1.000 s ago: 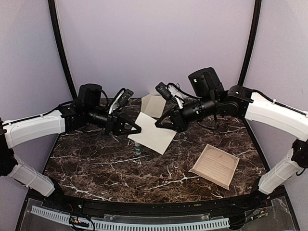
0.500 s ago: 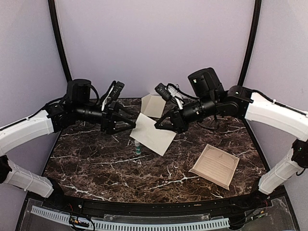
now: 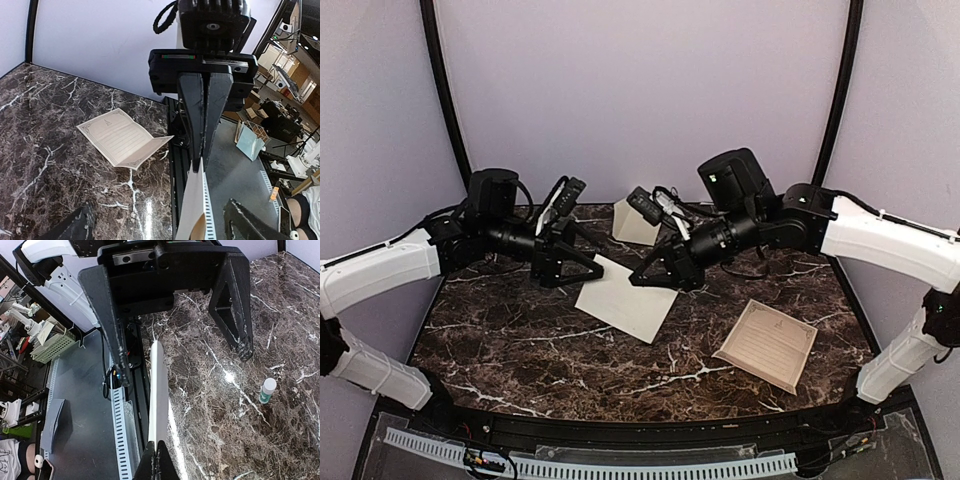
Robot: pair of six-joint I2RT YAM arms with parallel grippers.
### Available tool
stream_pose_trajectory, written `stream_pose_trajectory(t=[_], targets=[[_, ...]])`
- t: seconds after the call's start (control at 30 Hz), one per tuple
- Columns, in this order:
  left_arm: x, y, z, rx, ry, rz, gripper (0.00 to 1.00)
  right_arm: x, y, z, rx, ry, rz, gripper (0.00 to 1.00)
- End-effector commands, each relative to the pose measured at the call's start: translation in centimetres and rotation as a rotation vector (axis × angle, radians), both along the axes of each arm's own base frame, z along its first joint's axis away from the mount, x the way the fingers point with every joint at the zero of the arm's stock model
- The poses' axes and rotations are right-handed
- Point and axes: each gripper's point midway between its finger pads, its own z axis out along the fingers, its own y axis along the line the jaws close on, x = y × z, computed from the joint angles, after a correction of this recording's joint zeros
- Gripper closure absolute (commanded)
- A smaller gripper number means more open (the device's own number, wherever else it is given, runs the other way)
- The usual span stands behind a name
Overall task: Place the letter into the envelope and seal it
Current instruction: Fold the letter.
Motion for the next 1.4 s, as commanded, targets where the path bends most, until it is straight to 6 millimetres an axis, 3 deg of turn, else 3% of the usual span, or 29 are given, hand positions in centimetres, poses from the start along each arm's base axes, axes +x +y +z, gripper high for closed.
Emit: stream_pose_trajectory(t=[0.0,0.17,0.27,0.33,0.4,0.83,1.0,1.2,1.37], targets=[[-2.2,0.0,1.5,-0.049,-0.002,-0.11,0.19,-0.5,1.2,1.5,0.054,-0.002,0.038,1.0],[-2.7,-0.4,1.2,-0.047,0.031,-0.152,0.48,-0.6,1.6,1.4,0.052,0.004,0.052,1.0],[-3.1,-0.6,1.0,-0.04,0.039,-0.169,0.53,-0.5,1.7,1.3,0.047,0.002,0.051,1.0],[-3.2,-0.7,0.9,-0.038,0.041,-0.175,0.65,-0.4,1.8,1.3,0.048,0.001,0.049,1.0],[-3.3,-0.8,0.8,-0.035,0.045,-0.177,0.7,-0.4,1.7,1.4,0.048,-0.001,0.048,1.0],[-3.2,-0.8,0.7,-0.034,0.049,-0.179,0.99,-0.4,1.5,0.8,0.025,0.0,0.044,1.0],[-3.2,-0.9,0.7,-0.034,0.044,-0.176,1.0,0.3,1.3,1.3,0.034,-0.034,0.0,0.99],[-3.1,-0.4,2.1,-0.085,-0.006,-0.131,1.0,1.7,-0.1,3.3,0.136,-0.105,-0.134,0.59],[-3.4,0.2,3.7,-0.152,-0.012,-0.132,1.0,2.2,-1.5,5.0,0.263,-0.116,-0.225,0.4]])
